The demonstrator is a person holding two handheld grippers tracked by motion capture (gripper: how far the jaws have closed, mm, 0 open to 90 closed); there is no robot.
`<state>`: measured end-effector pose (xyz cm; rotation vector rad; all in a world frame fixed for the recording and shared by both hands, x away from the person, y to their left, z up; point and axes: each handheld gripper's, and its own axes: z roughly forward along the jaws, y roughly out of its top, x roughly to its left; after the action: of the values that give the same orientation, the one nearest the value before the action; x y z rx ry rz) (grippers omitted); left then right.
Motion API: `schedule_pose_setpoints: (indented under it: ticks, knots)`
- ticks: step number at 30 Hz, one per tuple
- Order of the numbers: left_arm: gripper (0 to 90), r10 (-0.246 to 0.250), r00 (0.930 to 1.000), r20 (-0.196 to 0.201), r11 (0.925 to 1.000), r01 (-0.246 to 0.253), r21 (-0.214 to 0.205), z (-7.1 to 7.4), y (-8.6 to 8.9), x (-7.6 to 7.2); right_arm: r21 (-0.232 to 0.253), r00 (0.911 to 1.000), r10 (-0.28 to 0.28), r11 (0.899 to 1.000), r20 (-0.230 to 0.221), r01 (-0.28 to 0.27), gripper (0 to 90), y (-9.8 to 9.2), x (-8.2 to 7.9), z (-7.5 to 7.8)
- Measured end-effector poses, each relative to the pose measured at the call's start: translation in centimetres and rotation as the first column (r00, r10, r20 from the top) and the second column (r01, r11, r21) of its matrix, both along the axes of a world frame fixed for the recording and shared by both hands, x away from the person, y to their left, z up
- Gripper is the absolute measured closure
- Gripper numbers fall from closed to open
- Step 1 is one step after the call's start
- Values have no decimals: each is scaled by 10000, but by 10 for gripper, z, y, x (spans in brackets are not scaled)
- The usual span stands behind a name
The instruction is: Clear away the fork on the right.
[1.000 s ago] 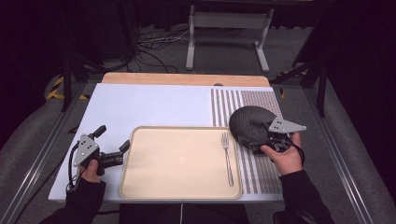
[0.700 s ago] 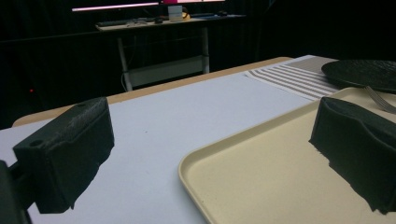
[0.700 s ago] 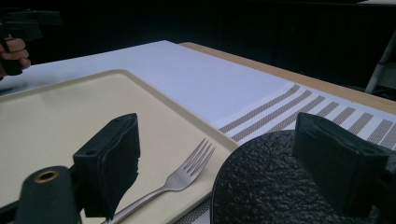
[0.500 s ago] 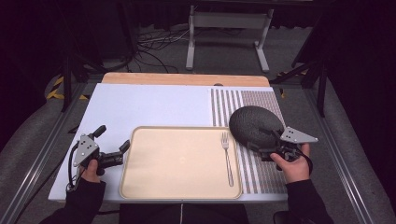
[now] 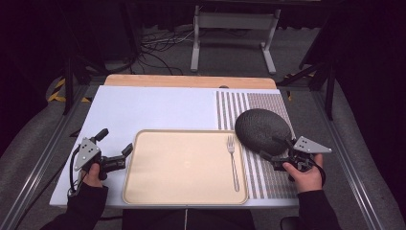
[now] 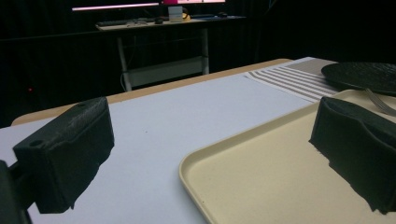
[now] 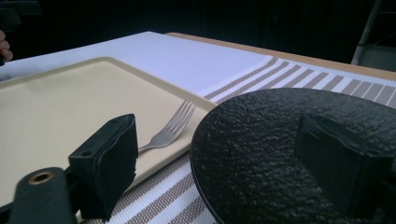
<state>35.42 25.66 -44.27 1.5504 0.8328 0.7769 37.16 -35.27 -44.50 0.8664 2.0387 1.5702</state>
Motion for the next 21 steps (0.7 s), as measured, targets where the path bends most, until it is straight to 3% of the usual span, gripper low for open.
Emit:
schedule_pose_setpoints:
  ticks: [9,21]
  knots:
    - [2,4,10000,-33,10000,-5,-50,0,0,0,26,9999,-39,10000,-167,39,142,-3,-1,-6]
    - [2,-31,10000,-32,10000,30,-63,0,1,0,72,9999,-160,9998,52,160,142,-4,-2,-4]
